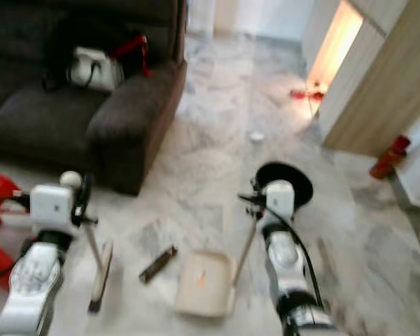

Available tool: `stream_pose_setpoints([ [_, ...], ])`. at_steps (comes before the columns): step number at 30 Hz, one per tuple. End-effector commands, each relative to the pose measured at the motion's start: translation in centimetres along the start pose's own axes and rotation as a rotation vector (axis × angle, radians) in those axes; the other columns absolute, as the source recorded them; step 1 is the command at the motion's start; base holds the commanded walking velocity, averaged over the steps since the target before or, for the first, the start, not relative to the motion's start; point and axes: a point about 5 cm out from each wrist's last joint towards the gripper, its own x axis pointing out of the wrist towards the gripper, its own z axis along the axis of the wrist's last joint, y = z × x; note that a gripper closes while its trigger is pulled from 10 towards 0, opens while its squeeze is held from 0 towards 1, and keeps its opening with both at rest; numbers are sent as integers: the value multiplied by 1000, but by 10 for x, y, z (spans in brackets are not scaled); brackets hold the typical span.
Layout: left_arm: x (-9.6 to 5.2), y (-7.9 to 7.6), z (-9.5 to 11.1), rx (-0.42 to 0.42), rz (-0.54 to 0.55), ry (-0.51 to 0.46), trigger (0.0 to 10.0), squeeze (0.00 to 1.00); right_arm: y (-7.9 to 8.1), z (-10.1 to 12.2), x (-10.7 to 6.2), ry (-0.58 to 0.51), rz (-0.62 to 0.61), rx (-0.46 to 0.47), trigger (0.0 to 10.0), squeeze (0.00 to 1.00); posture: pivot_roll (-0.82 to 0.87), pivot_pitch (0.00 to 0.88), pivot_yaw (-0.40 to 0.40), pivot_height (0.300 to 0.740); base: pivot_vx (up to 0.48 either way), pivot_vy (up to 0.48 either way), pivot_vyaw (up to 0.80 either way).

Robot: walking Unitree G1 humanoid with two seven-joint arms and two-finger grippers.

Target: Sweep floor

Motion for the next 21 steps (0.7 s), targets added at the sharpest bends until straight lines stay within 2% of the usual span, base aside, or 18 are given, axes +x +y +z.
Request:
stream_pose_setpoints([
  [1,3,5,11,8,1,-46,10000,0,0,13,7,-47,0,-14,10000,0,132,30,-121,740,240,0,0],
  [21,-3,14,7,35,-14,-18,10000,0,3,11,7,-40,-5,-12,10000,0,138,14,-119,740,243,0,0],
])
